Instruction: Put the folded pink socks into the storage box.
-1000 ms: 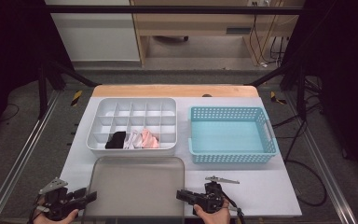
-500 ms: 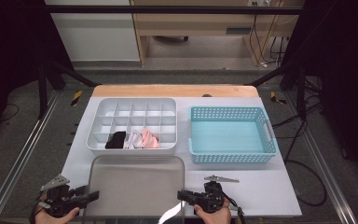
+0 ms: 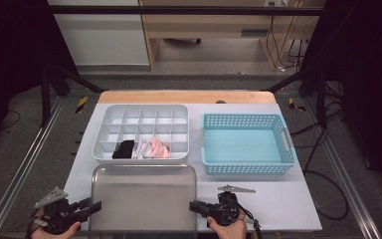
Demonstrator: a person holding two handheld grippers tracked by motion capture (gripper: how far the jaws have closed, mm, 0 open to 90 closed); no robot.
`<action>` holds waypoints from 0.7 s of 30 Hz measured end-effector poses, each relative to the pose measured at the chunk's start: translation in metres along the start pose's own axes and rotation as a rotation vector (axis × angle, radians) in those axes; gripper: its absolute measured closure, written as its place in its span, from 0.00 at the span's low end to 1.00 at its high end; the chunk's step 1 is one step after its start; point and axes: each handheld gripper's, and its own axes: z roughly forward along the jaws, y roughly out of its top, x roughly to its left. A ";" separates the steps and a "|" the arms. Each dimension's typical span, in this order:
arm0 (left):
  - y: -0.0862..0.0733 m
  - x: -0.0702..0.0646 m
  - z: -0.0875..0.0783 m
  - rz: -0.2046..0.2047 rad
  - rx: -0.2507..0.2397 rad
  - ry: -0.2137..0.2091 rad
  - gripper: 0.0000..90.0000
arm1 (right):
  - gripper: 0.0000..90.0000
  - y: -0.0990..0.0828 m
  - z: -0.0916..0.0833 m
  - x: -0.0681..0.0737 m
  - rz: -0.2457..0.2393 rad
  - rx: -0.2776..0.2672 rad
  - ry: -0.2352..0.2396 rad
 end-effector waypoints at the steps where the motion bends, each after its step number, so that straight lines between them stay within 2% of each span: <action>1: 0.002 -0.001 -0.002 0.002 -0.007 0.003 0.59 | 0.81 0.001 -0.001 0.001 0.000 -0.001 0.000; 5: 0.010 -0.008 -0.007 0.030 -0.030 0.027 0.61 | 0.81 0.004 -0.004 0.003 -0.018 -0.024 0.006; 14: 0.032 -0.017 -0.011 0.061 -0.065 0.022 0.64 | 0.80 0.032 -0.021 0.015 -0.113 -0.103 -0.019; 21: 0.048 -0.022 -0.014 0.086 -0.088 0.039 0.64 | 0.79 0.048 -0.025 0.020 -0.141 -0.134 -0.028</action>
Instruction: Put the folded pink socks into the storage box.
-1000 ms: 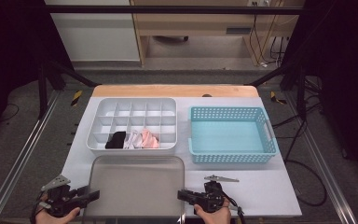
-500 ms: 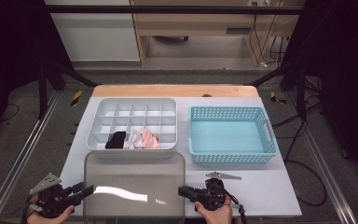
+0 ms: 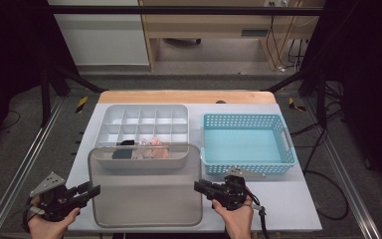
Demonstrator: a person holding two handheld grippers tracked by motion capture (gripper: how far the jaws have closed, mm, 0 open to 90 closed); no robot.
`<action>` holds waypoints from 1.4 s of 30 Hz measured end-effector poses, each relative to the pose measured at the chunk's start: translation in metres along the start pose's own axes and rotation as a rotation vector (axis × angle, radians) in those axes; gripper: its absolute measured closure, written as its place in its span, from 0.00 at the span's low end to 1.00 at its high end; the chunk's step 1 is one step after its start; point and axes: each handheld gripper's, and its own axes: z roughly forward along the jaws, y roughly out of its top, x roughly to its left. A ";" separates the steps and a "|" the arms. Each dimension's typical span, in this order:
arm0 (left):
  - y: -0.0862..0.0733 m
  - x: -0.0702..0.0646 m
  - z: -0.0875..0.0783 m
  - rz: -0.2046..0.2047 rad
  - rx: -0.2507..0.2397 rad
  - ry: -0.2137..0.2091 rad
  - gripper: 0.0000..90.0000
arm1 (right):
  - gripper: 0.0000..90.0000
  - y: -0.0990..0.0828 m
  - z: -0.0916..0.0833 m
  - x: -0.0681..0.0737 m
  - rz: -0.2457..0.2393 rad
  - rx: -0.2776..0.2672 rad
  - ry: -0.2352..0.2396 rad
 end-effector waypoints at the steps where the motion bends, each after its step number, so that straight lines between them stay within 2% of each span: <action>1: 0.003 -0.001 -0.001 0.004 -0.006 0.001 0.64 | 0.79 0.002 -0.001 0.000 -0.008 -0.009 0.002; 12: 0.033 -0.001 -0.001 0.027 -0.070 0.006 0.64 | 0.79 0.032 -0.008 0.010 -0.089 -0.108 -0.001; 18: 0.048 0.003 -0.003 0.033 -0.099 -0.002 0.64 | 0.79 0.047 -0.009 0.014 -0.105 -0.153 0.013; 26: 0.073 0.015 0.001 0.024 -0.144 0.003 0.64 | 0.79 0.077 -0.001 0.018 -0.148 -0.213 0.018; 35: 0.092 0.029 0.010 0.016 -0.176 0.011 0.64 | 0.79 0.099 0.014 0.016 -0.176 -0.221 0.008; 42: 0.105 0.039 0.018 -0.003 -0.182 0.010 0.64 | 0.79 0.110 0.025 0.009 -0.152 -0.217 0.010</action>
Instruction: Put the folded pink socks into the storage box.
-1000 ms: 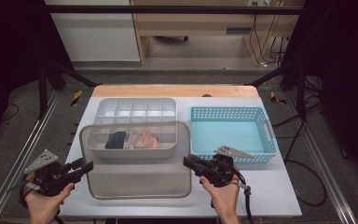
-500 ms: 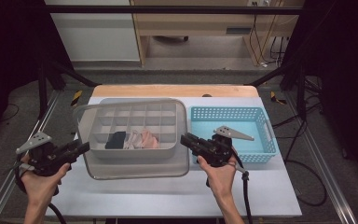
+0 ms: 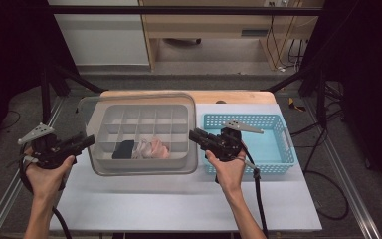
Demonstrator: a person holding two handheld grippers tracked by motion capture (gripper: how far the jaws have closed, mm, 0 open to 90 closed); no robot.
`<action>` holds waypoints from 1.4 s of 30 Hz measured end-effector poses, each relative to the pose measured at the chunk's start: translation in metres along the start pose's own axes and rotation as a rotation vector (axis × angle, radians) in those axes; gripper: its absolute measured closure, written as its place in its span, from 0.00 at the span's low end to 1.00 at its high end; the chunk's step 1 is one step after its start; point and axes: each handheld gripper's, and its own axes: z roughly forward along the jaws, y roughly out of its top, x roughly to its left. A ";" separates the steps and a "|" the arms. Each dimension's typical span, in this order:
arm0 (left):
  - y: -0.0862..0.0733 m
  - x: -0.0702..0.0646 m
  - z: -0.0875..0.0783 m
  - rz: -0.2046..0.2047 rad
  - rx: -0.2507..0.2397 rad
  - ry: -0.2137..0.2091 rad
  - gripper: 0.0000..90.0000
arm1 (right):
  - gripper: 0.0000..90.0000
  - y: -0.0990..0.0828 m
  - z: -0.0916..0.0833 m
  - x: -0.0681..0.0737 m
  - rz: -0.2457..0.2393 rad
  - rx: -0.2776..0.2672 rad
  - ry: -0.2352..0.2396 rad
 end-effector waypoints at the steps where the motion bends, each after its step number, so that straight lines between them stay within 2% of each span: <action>1: 0.002 0.001 0.001 -0.001 0.000 0.001 0.64 | 0.78 0.001 0.002 -0.001 -0.002 0.006 -0.003; 9: 0.015 0.010 0.008 0.000 -0.022 0.009 0.65 | 0.78 0.010 0.018 -0.008 -0.005 0.008 -0.006; 16: 0.024 0.020 0.018 -0.027 -0.027 0.000 0.65 | 0.78 0.020 0.026 -0.011 0.001 0.011 -0.017; 25: 0.034 0.029 0.027 -0.023 -0.017 0.005 0.65 | 0.77 0.024 0.038 -0.017 0.023 0.025 -0.024; 42: 0.032 0.044 0.041 -0.040 0.018 0.019 0.65 | 0.77 0.019 0.059 -0.029 0.062 0.066 -0.033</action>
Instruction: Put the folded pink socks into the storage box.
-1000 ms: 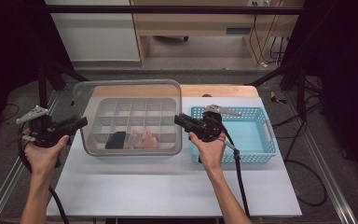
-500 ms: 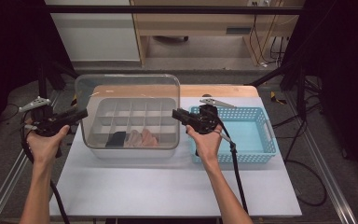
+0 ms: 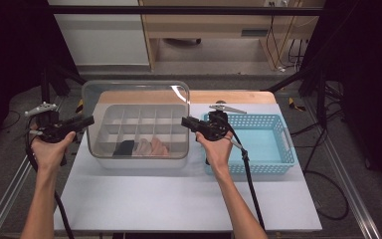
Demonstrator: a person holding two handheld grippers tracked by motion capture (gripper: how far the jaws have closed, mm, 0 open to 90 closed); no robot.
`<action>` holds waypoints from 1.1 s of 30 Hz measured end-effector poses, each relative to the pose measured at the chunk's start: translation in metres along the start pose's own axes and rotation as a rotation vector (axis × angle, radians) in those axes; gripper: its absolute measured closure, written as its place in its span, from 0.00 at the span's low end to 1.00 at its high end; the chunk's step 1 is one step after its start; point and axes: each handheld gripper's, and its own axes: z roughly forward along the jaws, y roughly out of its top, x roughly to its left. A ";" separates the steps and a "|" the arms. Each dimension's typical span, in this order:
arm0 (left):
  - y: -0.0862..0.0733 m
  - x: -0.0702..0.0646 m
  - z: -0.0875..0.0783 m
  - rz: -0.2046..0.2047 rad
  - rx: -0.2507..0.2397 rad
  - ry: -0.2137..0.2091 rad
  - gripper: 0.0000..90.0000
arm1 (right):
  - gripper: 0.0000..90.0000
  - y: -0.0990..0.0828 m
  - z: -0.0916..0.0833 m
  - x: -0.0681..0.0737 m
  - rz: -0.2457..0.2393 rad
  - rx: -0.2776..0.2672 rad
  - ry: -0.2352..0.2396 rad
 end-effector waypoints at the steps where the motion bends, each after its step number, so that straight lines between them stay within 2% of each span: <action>1: 0.000 0.000 0.001 0.000 -0.001 0.000 0.65 | 0.77 0.000 0.001 -0.001 -0.001 -0.002 -0.001; 19: -0.005 0.006 0.006 -0.008 0.003 -0.002 0.64 | 0.76 -0.002 0.010 -0.007 0.023 0.007 -0.001; 26: -0.006 0.007 0.009 0.005 0.004 0.006 0.63 | 0.75 -0.003 0.014 -0.011 0.013 -0.001 -0.003; 33: -0.009 0.006 0.013 0.025 -0.006 0.019 0.60 | 0.71 -0.007 0.020 -0.011 -0.021 -0.021 -0.035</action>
